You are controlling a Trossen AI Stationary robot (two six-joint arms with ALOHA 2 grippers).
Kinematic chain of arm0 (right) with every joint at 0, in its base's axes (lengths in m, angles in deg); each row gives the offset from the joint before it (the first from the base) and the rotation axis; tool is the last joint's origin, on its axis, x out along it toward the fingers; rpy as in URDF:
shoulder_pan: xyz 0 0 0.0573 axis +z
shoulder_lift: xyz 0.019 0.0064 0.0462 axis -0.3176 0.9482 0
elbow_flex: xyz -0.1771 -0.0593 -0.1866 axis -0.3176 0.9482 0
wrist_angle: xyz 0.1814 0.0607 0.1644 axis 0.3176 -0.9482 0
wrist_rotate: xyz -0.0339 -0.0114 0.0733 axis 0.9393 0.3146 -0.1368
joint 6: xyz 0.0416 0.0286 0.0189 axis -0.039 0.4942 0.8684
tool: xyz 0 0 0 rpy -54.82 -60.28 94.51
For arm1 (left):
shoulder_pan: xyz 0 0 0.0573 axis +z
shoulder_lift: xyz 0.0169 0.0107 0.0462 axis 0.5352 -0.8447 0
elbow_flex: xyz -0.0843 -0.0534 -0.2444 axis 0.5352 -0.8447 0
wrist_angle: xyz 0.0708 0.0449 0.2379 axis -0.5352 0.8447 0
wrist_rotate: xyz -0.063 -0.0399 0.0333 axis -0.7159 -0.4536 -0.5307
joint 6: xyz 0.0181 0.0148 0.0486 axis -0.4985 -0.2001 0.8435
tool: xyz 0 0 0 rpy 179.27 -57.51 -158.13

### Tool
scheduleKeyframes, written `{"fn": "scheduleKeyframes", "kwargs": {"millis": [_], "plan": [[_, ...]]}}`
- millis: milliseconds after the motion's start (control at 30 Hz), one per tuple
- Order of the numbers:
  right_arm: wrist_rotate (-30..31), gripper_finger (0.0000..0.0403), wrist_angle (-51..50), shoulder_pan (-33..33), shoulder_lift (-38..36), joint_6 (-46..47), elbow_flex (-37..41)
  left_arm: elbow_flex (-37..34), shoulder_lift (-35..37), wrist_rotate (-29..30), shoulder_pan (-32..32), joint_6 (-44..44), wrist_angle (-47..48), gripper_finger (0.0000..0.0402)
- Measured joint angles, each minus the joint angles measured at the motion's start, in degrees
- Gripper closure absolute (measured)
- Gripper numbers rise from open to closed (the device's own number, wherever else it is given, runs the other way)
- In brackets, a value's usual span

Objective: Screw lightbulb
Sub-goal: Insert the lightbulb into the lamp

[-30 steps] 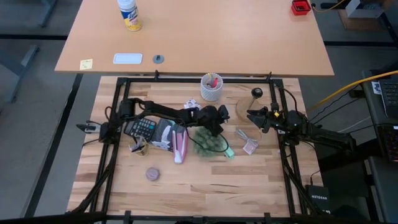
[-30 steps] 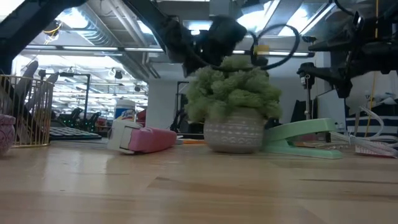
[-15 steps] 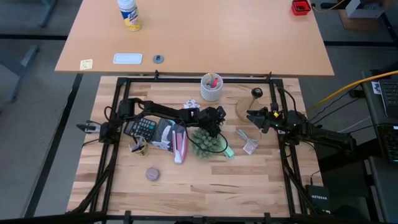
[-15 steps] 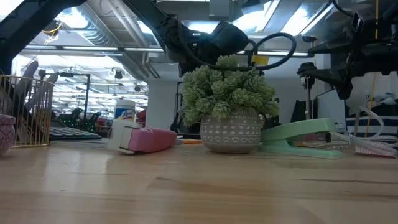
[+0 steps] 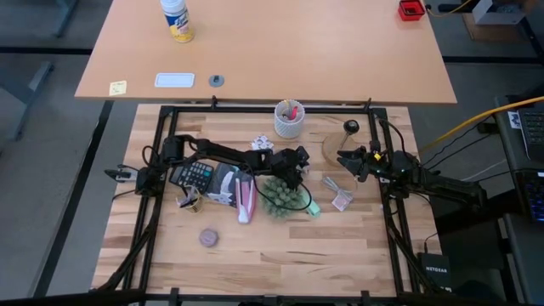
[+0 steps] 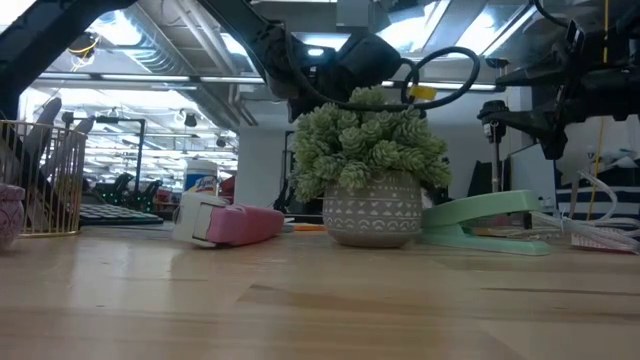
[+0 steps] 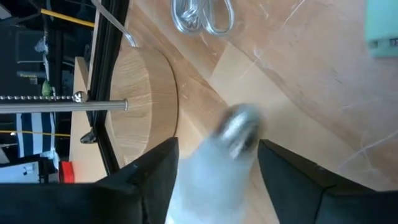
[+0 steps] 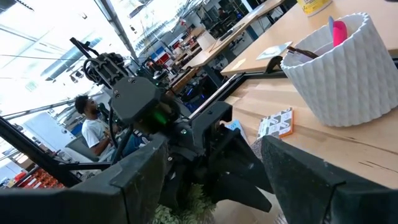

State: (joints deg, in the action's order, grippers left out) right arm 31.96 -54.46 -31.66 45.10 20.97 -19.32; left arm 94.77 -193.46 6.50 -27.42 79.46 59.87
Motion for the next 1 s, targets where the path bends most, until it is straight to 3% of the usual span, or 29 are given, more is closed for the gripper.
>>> {"fn": "scheduleKeyframes", "kwargs": {"millis": [300,500,667,800,1000], "plan": [[-0.81,0.0137,-0.15,0.00,0.00,0.01,0.00,0.00,0.00,2.54,-3.33,-4.51,-3.28,0.0175],[-0.81,0.0137,-0.15,0.00,-0.01,0.01,0.00,1.18,0.51,16.11,-4.89,-26.25,-10.15,0.0176],[-0.74,0.0137,-0.13,0.00,0.00,0.03,0.00,4.13,2.18,16.87,-3.44,-50.23,-10.52,0.0176],[-0.59,0.0137,-0.11,0.00,0.01,0.08,0.00,6.82,2.36,12.49,-1.78,-71.04,-8.61,0.0176],[1.04,0.0137,-0.01,0.01,-0.01,1.75,-0.02,11.79,2.38,-2.87,2.36,-104.12,3.16,0.0176]]}}
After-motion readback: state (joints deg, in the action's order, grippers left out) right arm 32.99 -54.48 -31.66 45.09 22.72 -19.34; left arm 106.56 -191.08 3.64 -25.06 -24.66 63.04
